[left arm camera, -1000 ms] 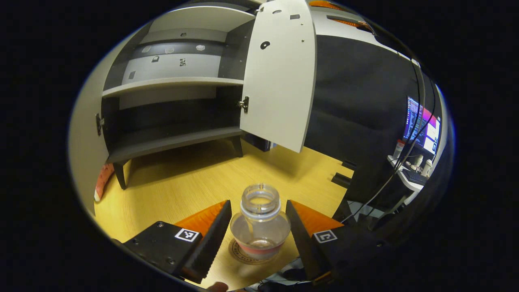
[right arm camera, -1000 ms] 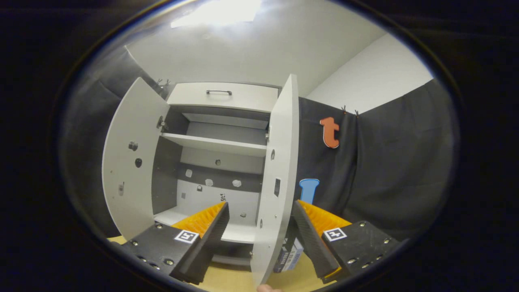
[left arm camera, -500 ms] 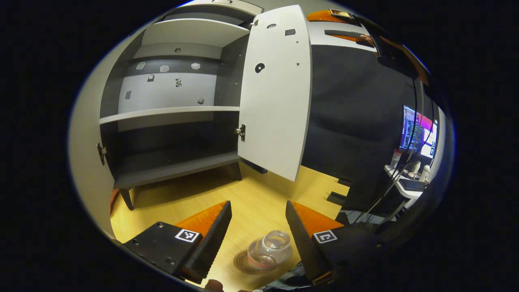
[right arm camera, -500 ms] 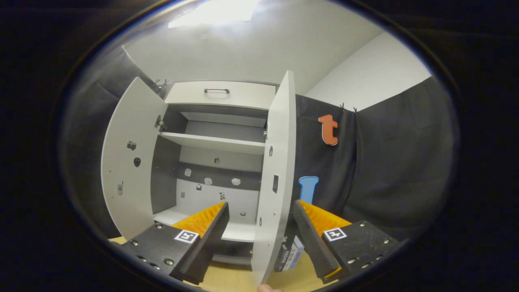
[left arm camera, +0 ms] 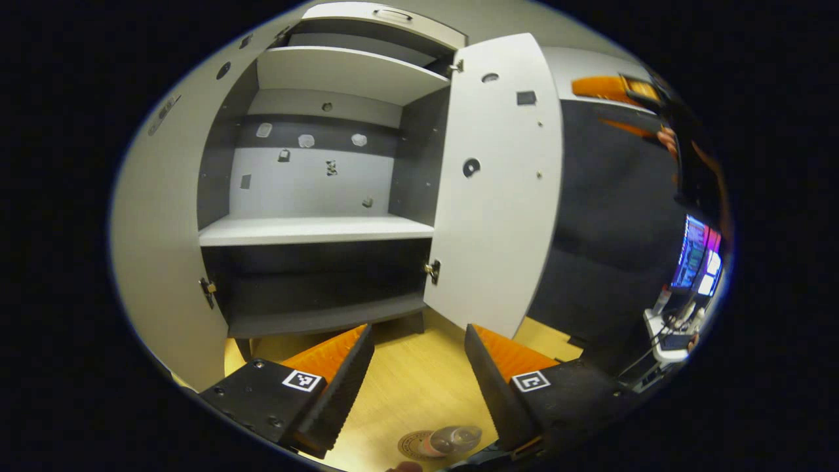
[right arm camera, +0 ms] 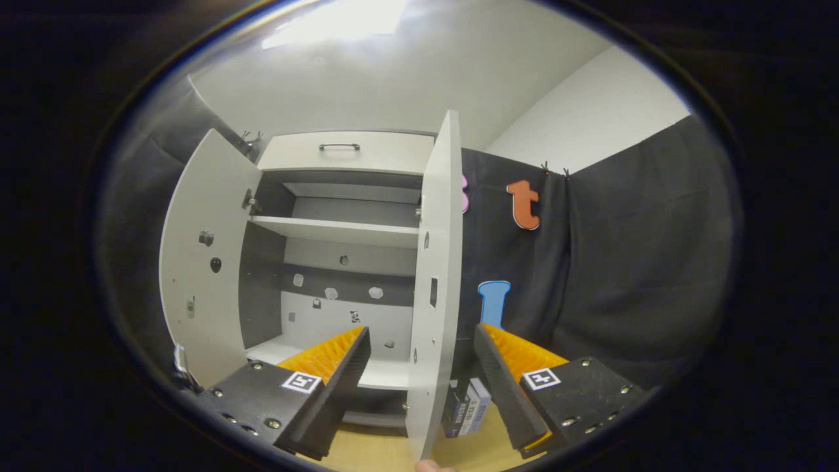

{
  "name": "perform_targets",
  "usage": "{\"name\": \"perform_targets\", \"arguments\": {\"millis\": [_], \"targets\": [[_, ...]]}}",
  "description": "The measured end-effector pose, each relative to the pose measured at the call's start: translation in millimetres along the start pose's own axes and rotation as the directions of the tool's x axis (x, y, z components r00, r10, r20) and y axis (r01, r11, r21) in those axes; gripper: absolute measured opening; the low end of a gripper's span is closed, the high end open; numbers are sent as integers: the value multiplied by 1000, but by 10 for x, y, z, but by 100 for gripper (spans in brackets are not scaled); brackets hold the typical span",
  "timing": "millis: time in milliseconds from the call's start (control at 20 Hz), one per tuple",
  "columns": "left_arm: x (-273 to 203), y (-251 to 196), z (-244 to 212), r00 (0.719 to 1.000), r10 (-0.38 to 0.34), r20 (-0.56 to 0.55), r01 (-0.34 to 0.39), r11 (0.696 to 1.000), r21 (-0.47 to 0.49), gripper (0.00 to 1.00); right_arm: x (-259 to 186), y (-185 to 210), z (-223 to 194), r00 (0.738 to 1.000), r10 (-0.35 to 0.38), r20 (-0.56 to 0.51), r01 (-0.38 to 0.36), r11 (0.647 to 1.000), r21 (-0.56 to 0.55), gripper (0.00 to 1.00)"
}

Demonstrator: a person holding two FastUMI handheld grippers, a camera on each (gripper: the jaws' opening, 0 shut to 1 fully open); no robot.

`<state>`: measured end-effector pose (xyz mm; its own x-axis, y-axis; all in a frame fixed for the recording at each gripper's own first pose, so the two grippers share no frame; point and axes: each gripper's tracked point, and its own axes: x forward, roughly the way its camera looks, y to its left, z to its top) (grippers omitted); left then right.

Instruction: Grasp the bottle in the cabinet with the left hand and place it on the coaster, then close the right door with the right hand and the left door with the left hand.

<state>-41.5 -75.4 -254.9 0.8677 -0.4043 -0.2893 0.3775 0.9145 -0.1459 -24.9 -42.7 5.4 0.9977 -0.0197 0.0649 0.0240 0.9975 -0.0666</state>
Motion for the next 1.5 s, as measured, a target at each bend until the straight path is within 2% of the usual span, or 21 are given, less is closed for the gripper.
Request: {"name": "perform_targets", "arguments": {"millis": [100,300,450,500,550,600,650,850,900,950,1100,1200,1250,1300,1350,1450,1500], "targets": [[-41,141,428,996,69,52,-68,998,-8,95,15,-10,-12,1000,1,0,-1,1000,9,94],[-270,293,1222,971,176,159,-184,983,31,95,26,-38,-41,1000,2,0,-2,1000,23,96],[-508,317,1591,953,235,193,-256,962,93,96,74,-76,-66,1000,4,-5,-4,999,38,96],[-603,318,1695,946,252,204,-277,956,99,96,103,-99,-59,1000,2,-3,-2,999,40,94],[-700,328,1787,938,272,215,-298,950,97,91,131,-145,-43,1000,-4,0,4,999,36,94],[-796,360,1858,929,293,225,-319,943,92,95,163,-186,-35,1000,-9,2,9,1000,29,96],[-890,402,1924,921,314,232,-340,937,81,95,196,-226,-29,1000,-14,4,14,1000,22,94],[-1262,646,2051,873,411,261,-431,902,22,91,291,-473,62,998,-54,31,54,999,1,96],[-1322,691,2062,864,426,268,-448,894,22,94,310,-546,78,997,-69,38,70,998,-7,96],[-1395,754,2065,852,448,270,-471,882,24,95,343,-627,80,995,-91,46,91,996,-16,94],[-1581,931,2040,817,512,264,-535,845,18,95,455,-830,59,989,-140,50,141,990,-21,96],[-1665,1001,2013,802,533,268,-555,832,6,95,538,-911,19,985,-164,47,165,986,-16,96],[-1698,1054,1987,794,548,264,-568,823,0,91,570,-915,-6,985,-168,43,169,986,-13,96],[-1739,1104,1962,785,563,261,-581,814,-7,91,601,-899,-20,985,-167,41,168,986,-9,96],[-1771,1147,1944,777,575,256,-592,806,-13,95,617,-911,-26,984,-173,42,173,985,-9,94],[-1808,1218,1895,767,592,248,-604,796,-32,95,640,-904,-20,984,-172,43,173,985,-7,93],[-1817,1237,1885,766,594,246,-605,795,-40,91,641,-883,-24,986,-164,39,164,986,0,93]]}}
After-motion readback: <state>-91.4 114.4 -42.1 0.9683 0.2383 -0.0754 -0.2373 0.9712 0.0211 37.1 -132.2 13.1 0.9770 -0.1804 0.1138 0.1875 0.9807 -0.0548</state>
